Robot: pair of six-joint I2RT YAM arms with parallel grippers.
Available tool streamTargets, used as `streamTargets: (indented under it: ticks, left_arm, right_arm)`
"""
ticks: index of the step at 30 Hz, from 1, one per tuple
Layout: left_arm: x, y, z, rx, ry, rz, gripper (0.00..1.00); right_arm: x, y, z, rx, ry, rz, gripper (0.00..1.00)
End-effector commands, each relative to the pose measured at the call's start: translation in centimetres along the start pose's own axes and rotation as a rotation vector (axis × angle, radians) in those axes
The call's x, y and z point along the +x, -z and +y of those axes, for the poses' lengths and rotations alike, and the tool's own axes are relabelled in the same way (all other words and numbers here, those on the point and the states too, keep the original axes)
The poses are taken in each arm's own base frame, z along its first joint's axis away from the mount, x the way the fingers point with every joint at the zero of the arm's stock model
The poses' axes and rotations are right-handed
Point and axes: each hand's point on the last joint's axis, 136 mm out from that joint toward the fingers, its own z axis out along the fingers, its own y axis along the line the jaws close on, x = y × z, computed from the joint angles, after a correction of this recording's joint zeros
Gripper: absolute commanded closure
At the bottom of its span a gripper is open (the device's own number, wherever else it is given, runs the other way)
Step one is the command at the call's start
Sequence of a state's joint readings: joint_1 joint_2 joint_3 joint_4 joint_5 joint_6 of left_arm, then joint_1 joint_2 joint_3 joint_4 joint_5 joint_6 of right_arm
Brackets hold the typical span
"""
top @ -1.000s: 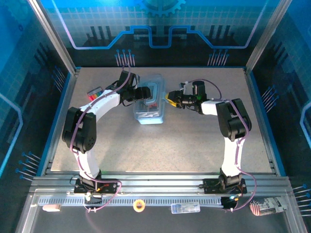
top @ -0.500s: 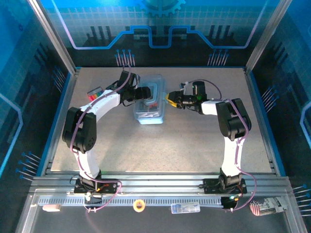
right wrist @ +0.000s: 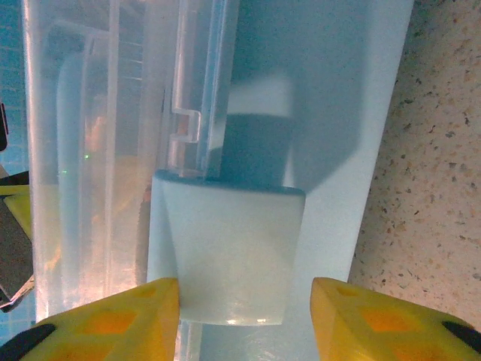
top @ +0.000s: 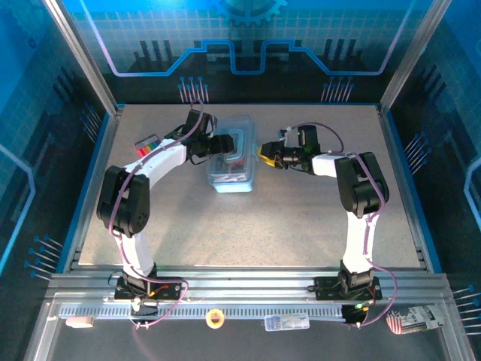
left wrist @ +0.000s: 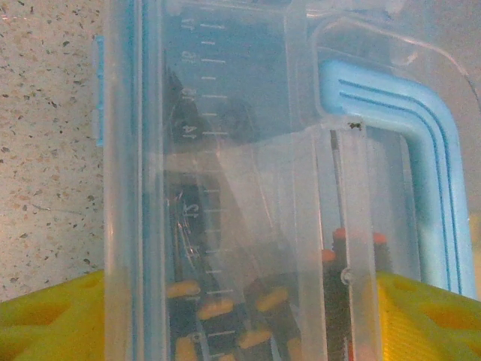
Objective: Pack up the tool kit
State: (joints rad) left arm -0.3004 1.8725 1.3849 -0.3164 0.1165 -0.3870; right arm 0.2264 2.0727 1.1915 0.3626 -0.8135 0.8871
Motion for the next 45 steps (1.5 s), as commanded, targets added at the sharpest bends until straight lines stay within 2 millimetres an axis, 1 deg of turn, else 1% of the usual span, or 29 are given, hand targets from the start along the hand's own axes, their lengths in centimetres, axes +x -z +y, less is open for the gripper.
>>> streamTargets:
  ticks: [1, 5, 8, 10, 14, 18, 25, 27, 33, 37, 42, 43, 45]
  left_arm:
    - [12.5, -4.0, 6.4, -0.188, 0.102, 0.416, 0.66]
    - [12.5, -4.1, 6.4, -0.188, 0.104, 0.416, 0.66]
    - [12.7, -4.1, 6.5, -0.189, 0.101, 0.419, 0.66]
    - [12.7, -4.1, 6.6, -0.19, 0.101, 0.418, 0.66]
    - [12.8, -4.2, 6.6, -0.19, 0.103, 0.421, 0.66]
    - [12.9, -4.3, 6.6, -0.184, 0.106, 0.421, 0.66]
    - [13.2, -4.6, 6.4, -0.17, 0.112, 0.424, 0.66]
    - [13.5, -4.9, 6.1, -0.153, 0.126, 0.43, 0.66]
    - [15.3, -6.1, 4.6, -0.084, 0.158, 0.463, 0.68]
    - [15.8, -6.5, 4.0, -0.058, 0.172, 0.468, 0.68]
    - [16.3, -6.8, 3.0, -0.042, 0.161, 0.478, 0.68]
    - [16.3, -6.7, 2.9, -0.043, 0.161, 0.478, 0.68]
    - [16.1, -6.4, 2.7, -0.06, 0.16, 0.472, 0.68]
  right_arm:
    - [-0.6, 0.6, -0.1, 0.045, 0.001, -0.016, 0.5]
    - [-1.2, 0.9, 0.1, 0.047, 0.015, -0.031, 0.5]
    - [-1.2, 1.1, -0.7, 0.066, -0.018, -0.027, 0.52]
    - [-1.1, 1.0, -0.8, 0.055, -0.018, -0.022, 0.58]
    - [-0.8, 0.9, -0.9, 0.049, -0.027, -0.01, 0.67]
    - [-0.8, 0.3, -0.5, 0.028, -0.016, -0.005, 0.67]
    - [0.3, -1.6, -1.1, 0.042, -0.025, 0.028, 0.66]
    - [0.6, -2.1, -1.3, 0.046, -0.026, 0.031, 0.66]
    - [1.2, -3.3, -1.6, 0.046, -0.036, 0.042, 0.66]
    - [1.3, -3.9, -1.6, 0.05, -0.036, 0.046, 0.66]
    - [1.2, -4.3, -1.8, 0.052, -0.041, 0.045, 0.66]
    - [1.0, -4.1, -1.8, 0.055, -0.045, 0.041, 0.66]
    - [0.3, -2.5, -2.0, 0.076, -0.05, 0.003, 0.66]
